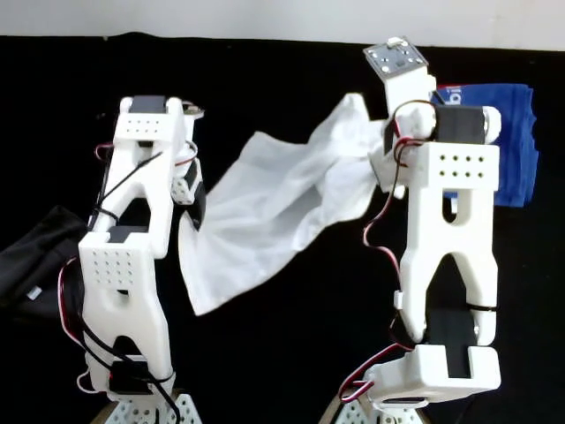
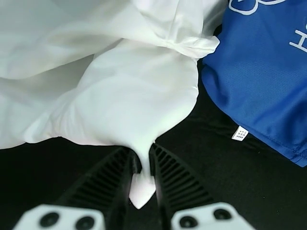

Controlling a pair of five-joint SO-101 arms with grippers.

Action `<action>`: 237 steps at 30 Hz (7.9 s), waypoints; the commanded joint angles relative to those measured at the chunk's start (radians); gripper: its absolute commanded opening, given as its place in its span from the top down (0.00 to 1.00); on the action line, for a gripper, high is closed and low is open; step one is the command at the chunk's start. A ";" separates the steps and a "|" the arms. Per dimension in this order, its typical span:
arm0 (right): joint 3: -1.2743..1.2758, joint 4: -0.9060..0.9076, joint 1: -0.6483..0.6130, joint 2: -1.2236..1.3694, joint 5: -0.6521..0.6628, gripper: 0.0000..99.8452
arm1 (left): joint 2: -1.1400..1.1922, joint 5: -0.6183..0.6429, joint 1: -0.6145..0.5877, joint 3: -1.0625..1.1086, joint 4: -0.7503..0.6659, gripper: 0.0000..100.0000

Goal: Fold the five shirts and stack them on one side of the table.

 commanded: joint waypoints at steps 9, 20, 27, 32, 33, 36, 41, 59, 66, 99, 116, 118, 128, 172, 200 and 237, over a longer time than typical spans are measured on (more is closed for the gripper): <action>0.001 -0.013 0.008 -0.048 0.014 0.99 | -0.394 -0.032 0.061 0.320 0.054 0.80; 0.001 -0.015 0.008 -0.048 0.014 0.99 | -0.750 -0.005 0.211 0.967 -0.308 0.80; 0.001 -0.015 0.008 -0.048 0.014 0.99 | -0.665 0.002 0.231 1.044 -0.407 0.80; 0.001 -0.015 0.008 -0.048 0.014 0.99 | -0.552 0.003 0.285 1.043 -0.440 0.80; 0.001 -0.015 0.008 -0.048 0.014 0.99 | -0.538 0.003 0.300 1.043 -0.451 0.80; 0.001 -0.013 0.008 -0.048 0.011 0.99 | -0.499 0.005 0.331 1.043 -0.477 0.80; -0.005 0.016 0.013 -0.056 0.009 0.99 | -0.466 0.002 0.329 1.043 -0.483 0.83; -0.048 -0.082 0.012 -0.105 -0.259 0.99 | -0.791 0.002 0.044 0.470 -0.026 0.99; -0.105 -0.140 0.010 -0.246 -0.137 0.99 | -0.961 0.006 -0.085 0.162 0.008 0.99; -0.208 -0.328 0.222 -0.995 -0.089 0.99 | -1.471 0.006 -0.186 0.042 -0.043 0.99; 0.168 -0.466 0.219 -0.935 -0.098 0.99 | -1.537 0.006 -0.182 0.616 -0.276 0.99; 0.325 -0.588 0.219 -0.917 -0.098 0.99 | -1.537 0.006 -0.182 0.768 -0.387 0.99; 0.478 -0.969 0.111 -0.576 -0.095 0.99 | -1.402 0.048 -0.180 1.010 -0.885 0.99; 0.056 -0.188 -0.028 0.099 -0.091 0.99 | -0.145 -0.158 -0.151 -0.180 0.037 0.99; 1.024 -0.392 -0.033 -0.461 -0.091 0.99 | -0.492 -0.137 -0.200 0.696 -0.397 0.99; 0.911 -0.237 -0.148 -0.472 -0.095 0.80 | -0.486 -0.161 -0.311 0.375 -0.180 0.88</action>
